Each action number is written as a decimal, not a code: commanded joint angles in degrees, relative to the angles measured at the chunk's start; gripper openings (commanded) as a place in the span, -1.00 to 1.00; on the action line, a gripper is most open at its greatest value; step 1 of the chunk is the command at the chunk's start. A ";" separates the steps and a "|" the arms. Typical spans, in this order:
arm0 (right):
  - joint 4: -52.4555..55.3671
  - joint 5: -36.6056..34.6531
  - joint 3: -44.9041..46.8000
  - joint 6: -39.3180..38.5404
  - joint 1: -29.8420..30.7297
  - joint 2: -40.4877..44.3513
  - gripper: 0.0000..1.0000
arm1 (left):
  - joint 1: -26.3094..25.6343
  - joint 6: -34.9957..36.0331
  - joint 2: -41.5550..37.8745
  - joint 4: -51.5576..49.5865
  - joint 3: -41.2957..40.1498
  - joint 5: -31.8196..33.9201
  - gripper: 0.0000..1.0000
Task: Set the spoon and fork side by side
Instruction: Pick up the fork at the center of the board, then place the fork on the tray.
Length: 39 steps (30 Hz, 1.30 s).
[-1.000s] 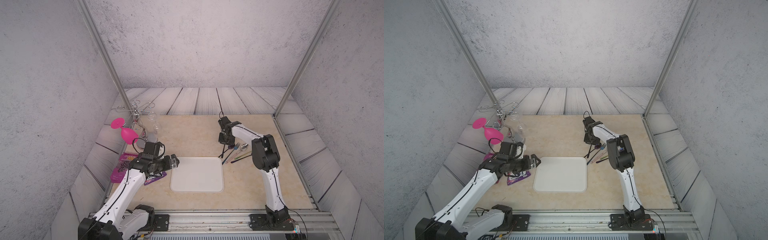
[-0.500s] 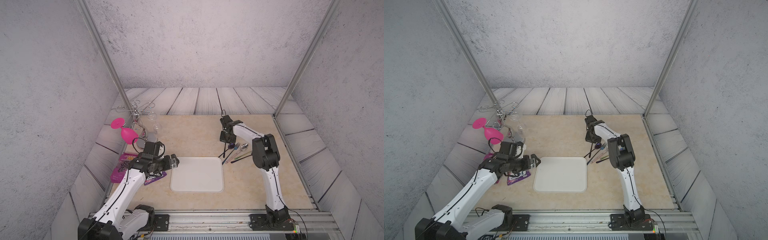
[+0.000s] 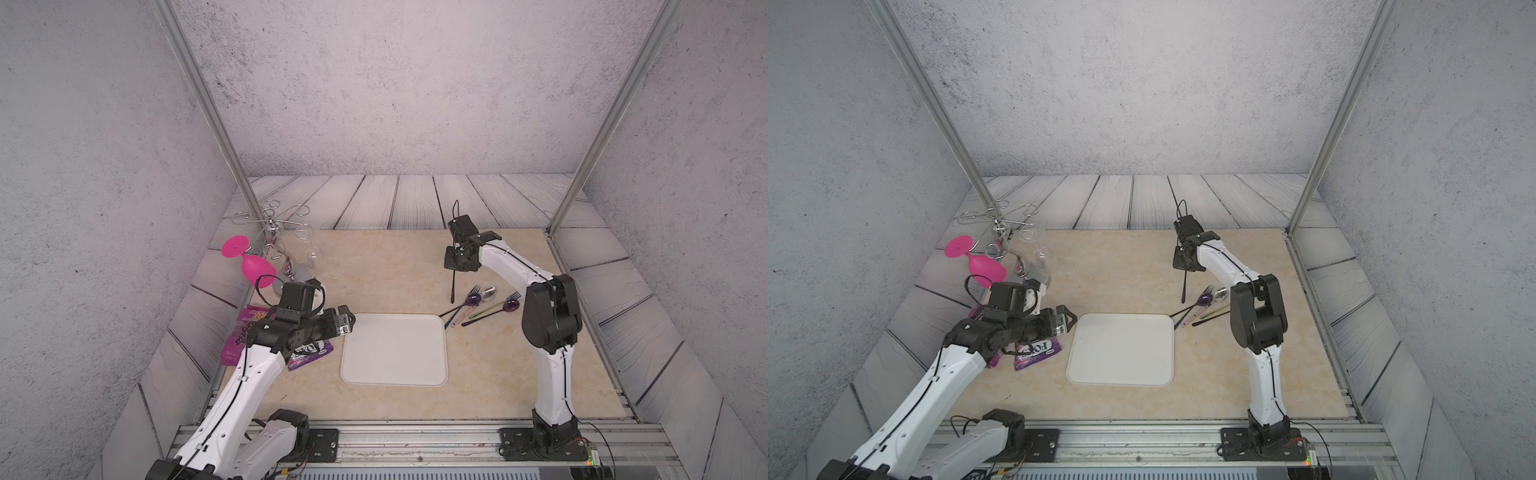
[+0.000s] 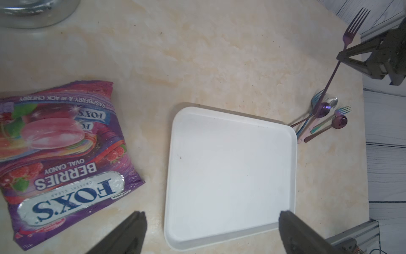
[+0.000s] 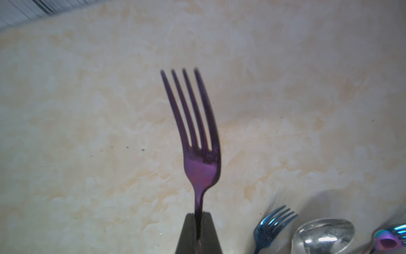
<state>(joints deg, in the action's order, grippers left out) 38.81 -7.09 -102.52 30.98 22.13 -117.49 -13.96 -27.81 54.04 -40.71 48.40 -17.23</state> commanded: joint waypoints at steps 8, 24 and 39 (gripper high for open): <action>-5.28 9.76 19.32 7.52 9.94 20.30 -1.00 | -0.19 0.44 -9.62 -3.86 4.64 1.08 0.99; -44.30 27.37 42.42 36.42 29.82 20.94 -1.00 | -0.19 1.58 -20.25 -12.44 11.49 10.28 0.99; -50.60 29.93 32.13 42.71 33.94 2.78 -1.00 | -0.19 1.44 -19.88 -12.06 9.81 8.39 0.99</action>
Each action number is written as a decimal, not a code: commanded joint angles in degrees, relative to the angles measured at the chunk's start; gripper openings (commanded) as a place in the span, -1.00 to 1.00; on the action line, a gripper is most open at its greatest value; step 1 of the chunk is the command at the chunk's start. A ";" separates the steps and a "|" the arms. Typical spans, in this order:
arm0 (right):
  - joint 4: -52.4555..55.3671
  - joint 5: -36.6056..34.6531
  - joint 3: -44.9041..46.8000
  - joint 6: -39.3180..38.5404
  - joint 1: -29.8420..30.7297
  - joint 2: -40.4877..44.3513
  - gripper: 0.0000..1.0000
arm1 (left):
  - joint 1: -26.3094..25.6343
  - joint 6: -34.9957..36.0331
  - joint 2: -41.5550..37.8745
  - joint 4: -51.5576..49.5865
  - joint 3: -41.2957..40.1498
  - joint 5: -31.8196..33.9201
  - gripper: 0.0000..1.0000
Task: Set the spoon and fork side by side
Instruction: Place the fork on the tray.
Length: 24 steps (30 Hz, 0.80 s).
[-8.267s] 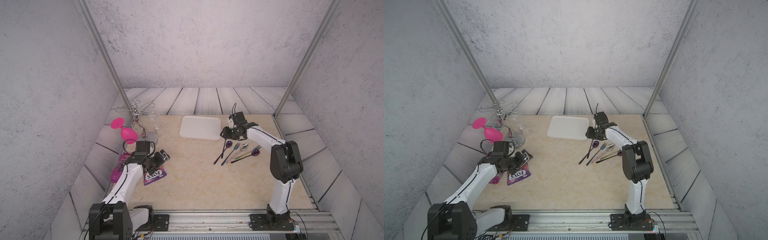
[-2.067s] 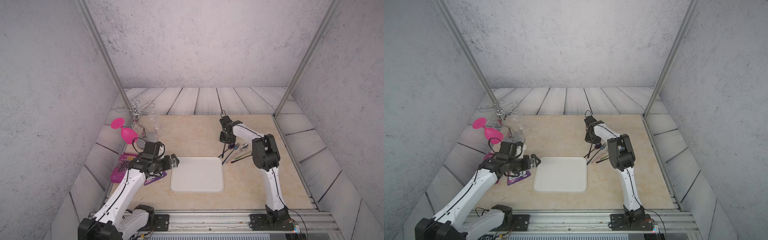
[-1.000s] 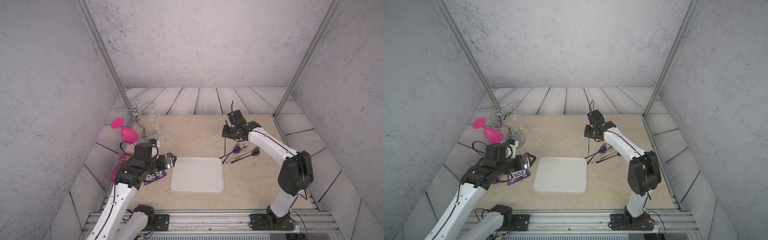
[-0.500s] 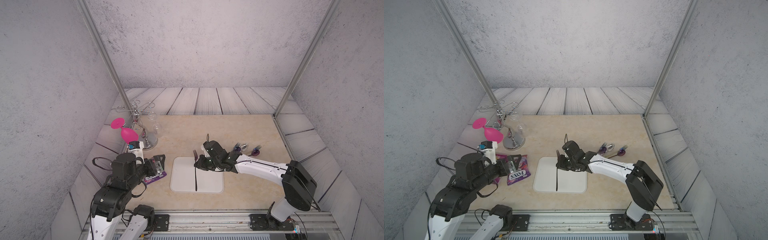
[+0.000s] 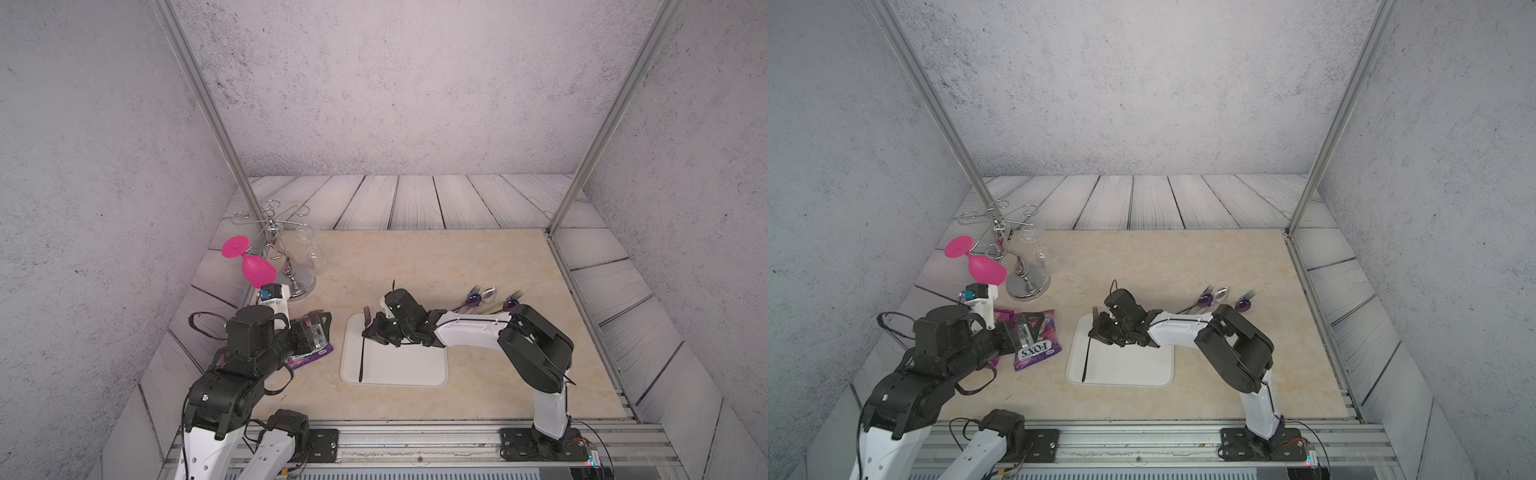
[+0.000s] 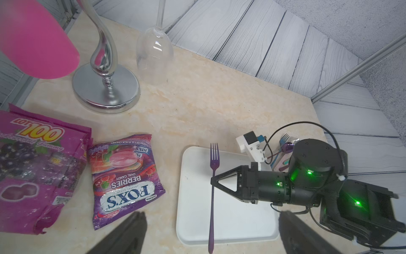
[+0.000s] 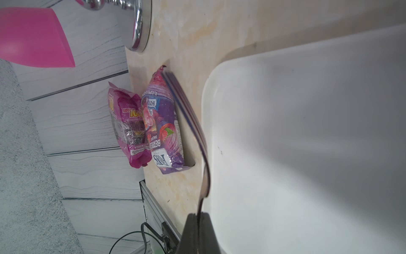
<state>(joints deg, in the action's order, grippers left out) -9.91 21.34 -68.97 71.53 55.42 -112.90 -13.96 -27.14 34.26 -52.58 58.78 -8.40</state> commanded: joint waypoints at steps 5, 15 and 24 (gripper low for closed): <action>-3.02 1.96 -2.91 3.15 0.69 -5.06 -1.00 | -0.19 0.71 -0.20 -0.14 -1.25 -0.85 0.99; -2.61 2.72 -6.60 3.16 0.71 -8.88 -1.00 | -0.19 0.72 0.12 -0.10 -1.65 -0.99 0.99; 0.30 3.72 -9.55 2.14 0.51 -11.70 -1.00 | -0.19 0.77 0.61 0.19 -1.87 -1.27 0.99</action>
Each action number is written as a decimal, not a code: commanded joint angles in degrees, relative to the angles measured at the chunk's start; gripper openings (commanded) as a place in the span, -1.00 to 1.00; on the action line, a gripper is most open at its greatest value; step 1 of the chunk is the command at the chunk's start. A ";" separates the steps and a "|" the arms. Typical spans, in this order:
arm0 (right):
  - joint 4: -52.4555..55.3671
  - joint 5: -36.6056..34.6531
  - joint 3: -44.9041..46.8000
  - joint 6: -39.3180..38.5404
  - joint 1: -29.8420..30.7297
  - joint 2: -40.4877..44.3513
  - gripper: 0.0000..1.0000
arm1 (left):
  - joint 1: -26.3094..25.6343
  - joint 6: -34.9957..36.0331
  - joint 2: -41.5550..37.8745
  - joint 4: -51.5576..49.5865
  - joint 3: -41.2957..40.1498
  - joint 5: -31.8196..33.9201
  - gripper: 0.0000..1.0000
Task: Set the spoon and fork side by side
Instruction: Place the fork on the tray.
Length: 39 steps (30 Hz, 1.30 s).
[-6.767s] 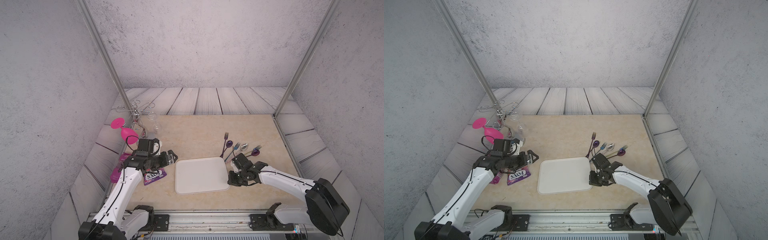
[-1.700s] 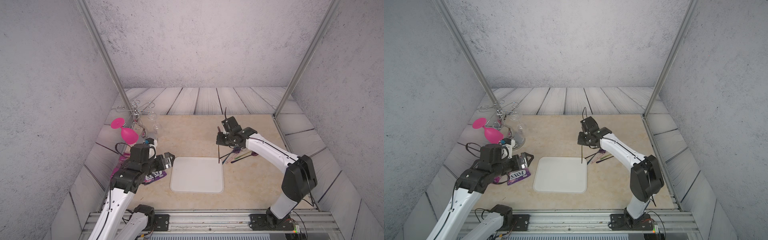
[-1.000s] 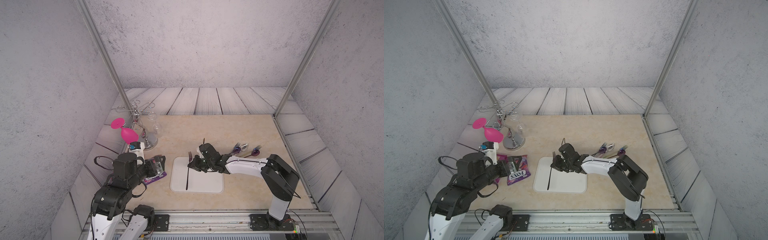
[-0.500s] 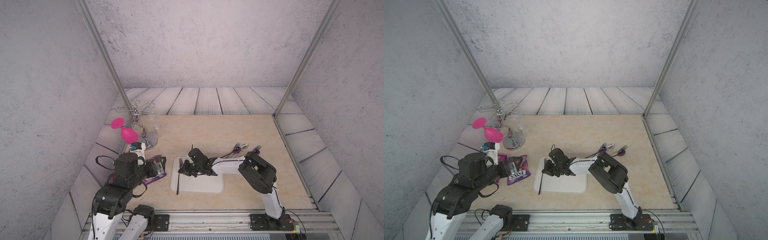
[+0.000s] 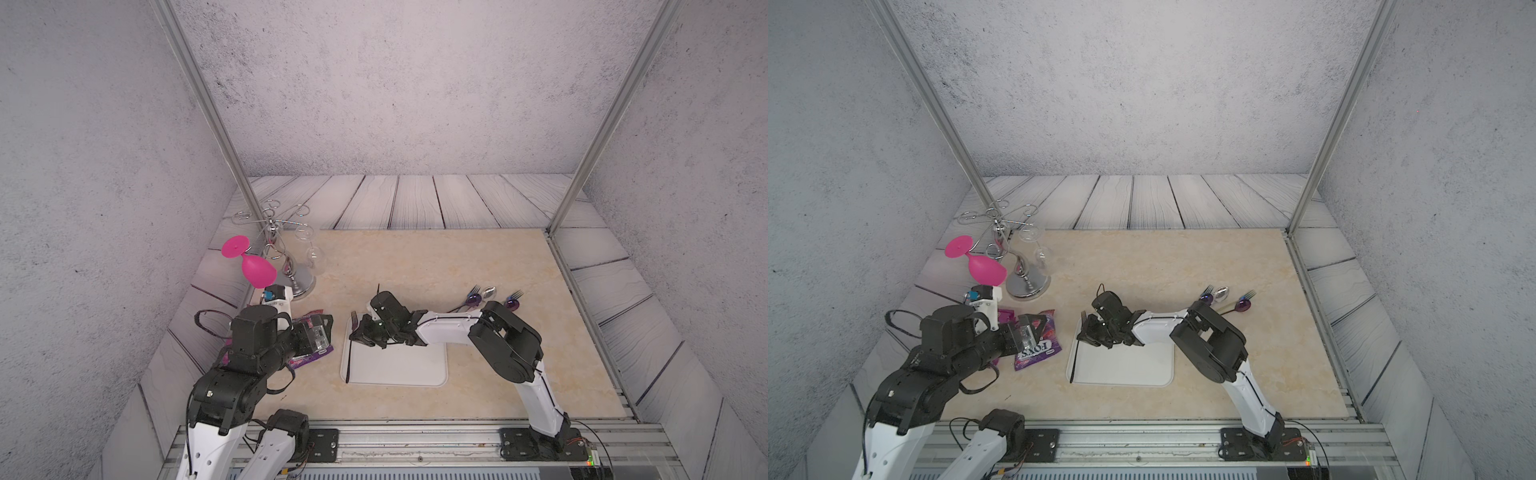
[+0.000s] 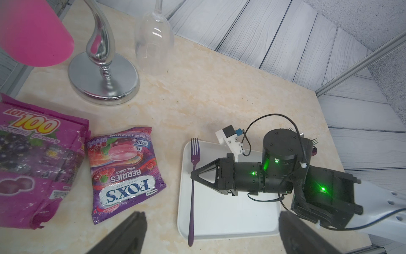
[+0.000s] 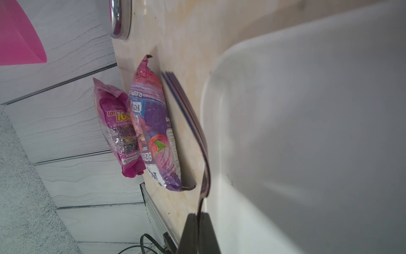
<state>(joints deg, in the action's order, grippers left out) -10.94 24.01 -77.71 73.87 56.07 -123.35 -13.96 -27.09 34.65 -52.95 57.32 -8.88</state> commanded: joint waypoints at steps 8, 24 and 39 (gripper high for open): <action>2.68 0.02 0.41 0.01 -0.30 -1.38 -0.95 | -0.19 0.64 -0.10 0.71 -1.06 -0.79 0.99; 8.73 -2.93 1.27 -2.23 -0.89 1.95 -0.39 | -0.19 0.26 -0.20 1.18 -2.19 -1.36 0.99; 12.94 -0.40 -1.31 -0.17 2.09 1.63 -0.46 | -0.19 -0.42 -0.67 1.44 -2.30 -0.36 0.99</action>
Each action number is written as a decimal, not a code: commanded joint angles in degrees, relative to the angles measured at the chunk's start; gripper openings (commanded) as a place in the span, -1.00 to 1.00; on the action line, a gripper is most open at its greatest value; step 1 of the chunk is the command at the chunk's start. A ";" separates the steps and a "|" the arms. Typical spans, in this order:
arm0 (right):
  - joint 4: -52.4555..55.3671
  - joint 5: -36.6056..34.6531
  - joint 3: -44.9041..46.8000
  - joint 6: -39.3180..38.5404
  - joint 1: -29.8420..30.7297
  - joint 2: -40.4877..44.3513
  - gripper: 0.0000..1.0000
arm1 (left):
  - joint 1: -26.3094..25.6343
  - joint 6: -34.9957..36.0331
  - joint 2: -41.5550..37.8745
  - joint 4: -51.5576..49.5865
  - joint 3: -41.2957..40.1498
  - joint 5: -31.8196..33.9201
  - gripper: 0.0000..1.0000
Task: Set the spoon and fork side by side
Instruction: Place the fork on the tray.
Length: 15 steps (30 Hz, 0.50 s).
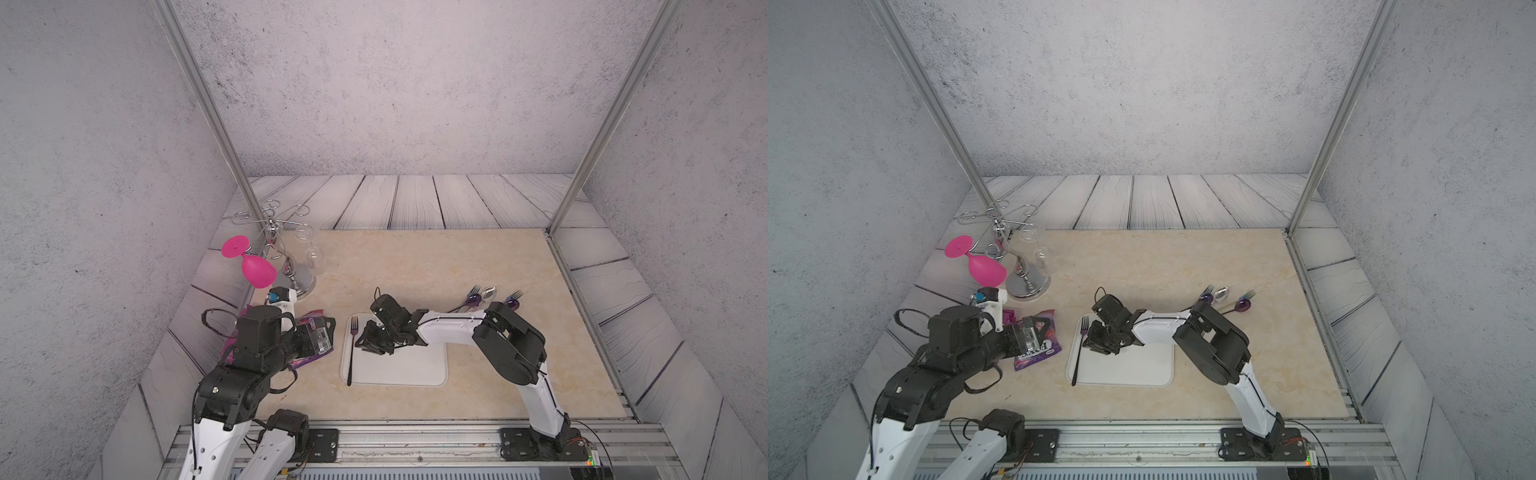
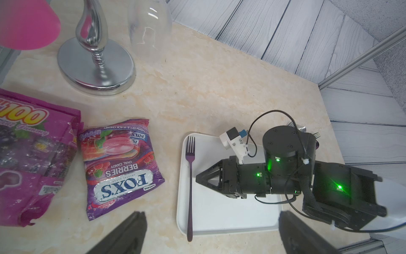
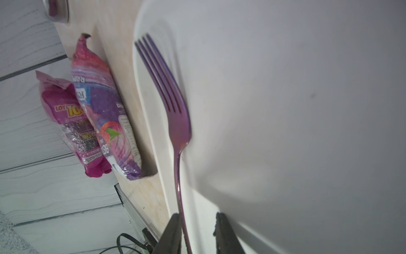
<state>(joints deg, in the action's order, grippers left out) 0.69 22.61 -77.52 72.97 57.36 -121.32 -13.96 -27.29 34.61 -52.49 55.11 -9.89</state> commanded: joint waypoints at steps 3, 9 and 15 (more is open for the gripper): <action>2.40 0.87 -2.40 0.11 1.07 -0.64 -0.49 | -0.19 -0.18 -0.85 0.75 -0.27 1.04 0.99; 1.58 2.50 -3.24 1.84 1.28 -2.92 -0.58 | -0.19 -0.13 -0.92 0.57 -0.18 1.10 0.99; 0.98 2.97 -3.73 3.29 1.33 -4.40 -0.64 | -0.20 0.35 -1.04 0.05 -0.10 1.44 0.99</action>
<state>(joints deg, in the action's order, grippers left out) 0.86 25.21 -80.31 75.16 58.54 -124.09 -13.96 -27.35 34.04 -52.56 55.11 -9.19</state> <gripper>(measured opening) 0.182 0.995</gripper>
